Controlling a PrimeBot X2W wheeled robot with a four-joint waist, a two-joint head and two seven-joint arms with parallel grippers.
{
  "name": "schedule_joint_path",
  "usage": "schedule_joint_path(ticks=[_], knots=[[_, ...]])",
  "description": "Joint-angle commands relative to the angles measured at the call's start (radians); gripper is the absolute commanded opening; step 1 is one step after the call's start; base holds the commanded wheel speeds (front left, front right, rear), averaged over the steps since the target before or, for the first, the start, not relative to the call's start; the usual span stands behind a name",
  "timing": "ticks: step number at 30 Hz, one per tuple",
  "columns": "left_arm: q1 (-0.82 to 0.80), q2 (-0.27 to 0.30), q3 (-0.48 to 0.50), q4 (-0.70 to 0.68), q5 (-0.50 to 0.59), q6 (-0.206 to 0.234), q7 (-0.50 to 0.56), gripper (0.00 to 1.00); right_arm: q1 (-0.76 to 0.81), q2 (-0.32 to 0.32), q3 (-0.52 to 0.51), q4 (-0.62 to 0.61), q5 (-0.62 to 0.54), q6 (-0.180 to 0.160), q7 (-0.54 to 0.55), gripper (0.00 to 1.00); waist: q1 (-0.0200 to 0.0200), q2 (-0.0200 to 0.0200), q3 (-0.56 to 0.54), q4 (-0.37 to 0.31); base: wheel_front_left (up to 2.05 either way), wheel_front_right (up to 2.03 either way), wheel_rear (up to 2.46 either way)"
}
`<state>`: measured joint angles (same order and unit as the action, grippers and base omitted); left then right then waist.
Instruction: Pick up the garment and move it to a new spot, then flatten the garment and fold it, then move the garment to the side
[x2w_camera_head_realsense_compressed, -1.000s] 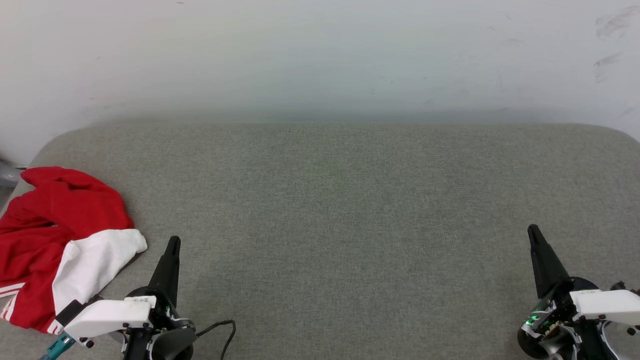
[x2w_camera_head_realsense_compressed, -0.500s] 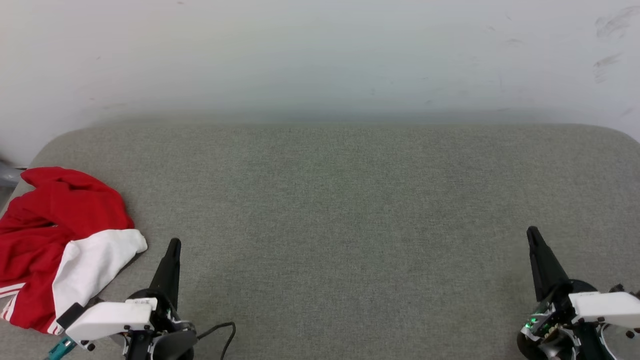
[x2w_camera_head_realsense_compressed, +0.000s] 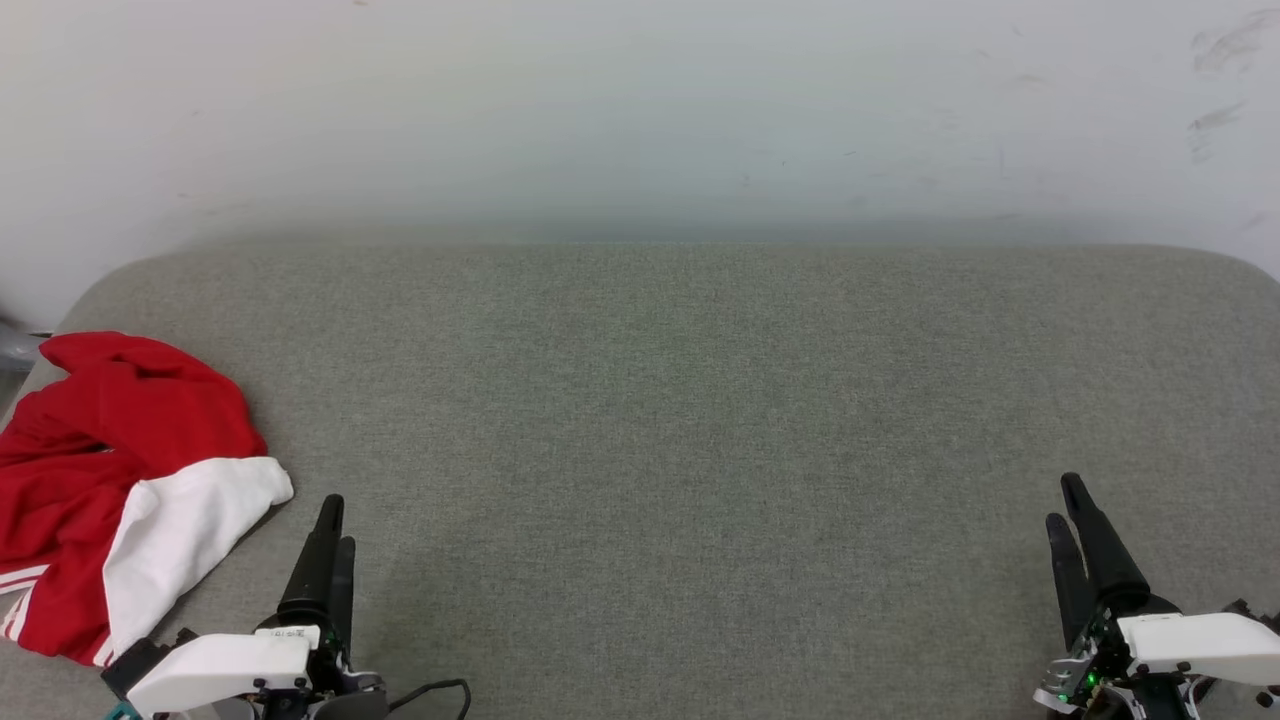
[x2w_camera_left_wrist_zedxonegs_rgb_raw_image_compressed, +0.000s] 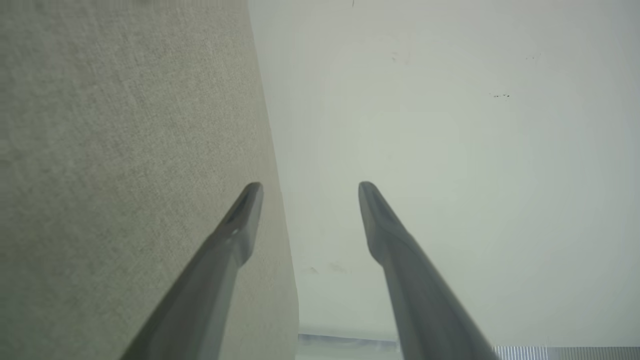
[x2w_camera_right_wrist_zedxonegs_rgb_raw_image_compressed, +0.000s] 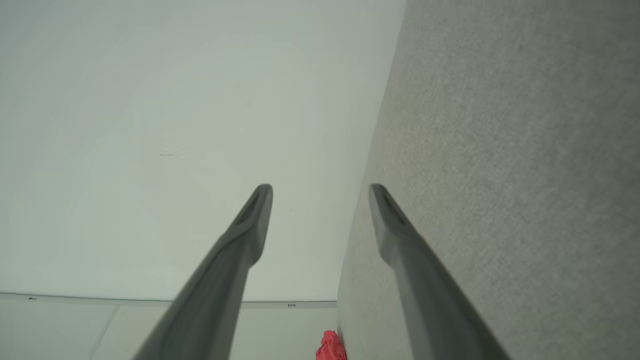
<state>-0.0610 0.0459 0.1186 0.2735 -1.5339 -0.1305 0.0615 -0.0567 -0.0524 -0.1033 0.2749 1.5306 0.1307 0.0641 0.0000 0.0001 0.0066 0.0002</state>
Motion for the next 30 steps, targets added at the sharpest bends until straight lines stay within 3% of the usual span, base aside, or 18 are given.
schedule_joint_path(ticks=[1,10,30], knots=[[-0.022,0.002,0.01,-0.022,0.028,0.0,-0.01,1.0,-0.015,0.0,0.002,-0.026,-0.033,0.0,-0.011,1.0,0.0,-0.0001,0.0,0.0,0.0,0.0,0.0],[-0.029,0.003,0.021,-0.068,0.2,0.015,-0.05,1.0,-0.006,0.0,0.013,-0.08,-0.232,0.0,-0.051,1.0,0.0,-0.0001,0.005,0.001,0.0,0.0,0.0],[-0.007,0.004,-0.056,-0.171,0.624,0.131,-0.126,1.0,0.014,0.001,0.021,-0.168,-0.643,0.0,-0.128,1.0,0.0,-0.0001,0.01,0.002,0.0,0.0,0.0]])
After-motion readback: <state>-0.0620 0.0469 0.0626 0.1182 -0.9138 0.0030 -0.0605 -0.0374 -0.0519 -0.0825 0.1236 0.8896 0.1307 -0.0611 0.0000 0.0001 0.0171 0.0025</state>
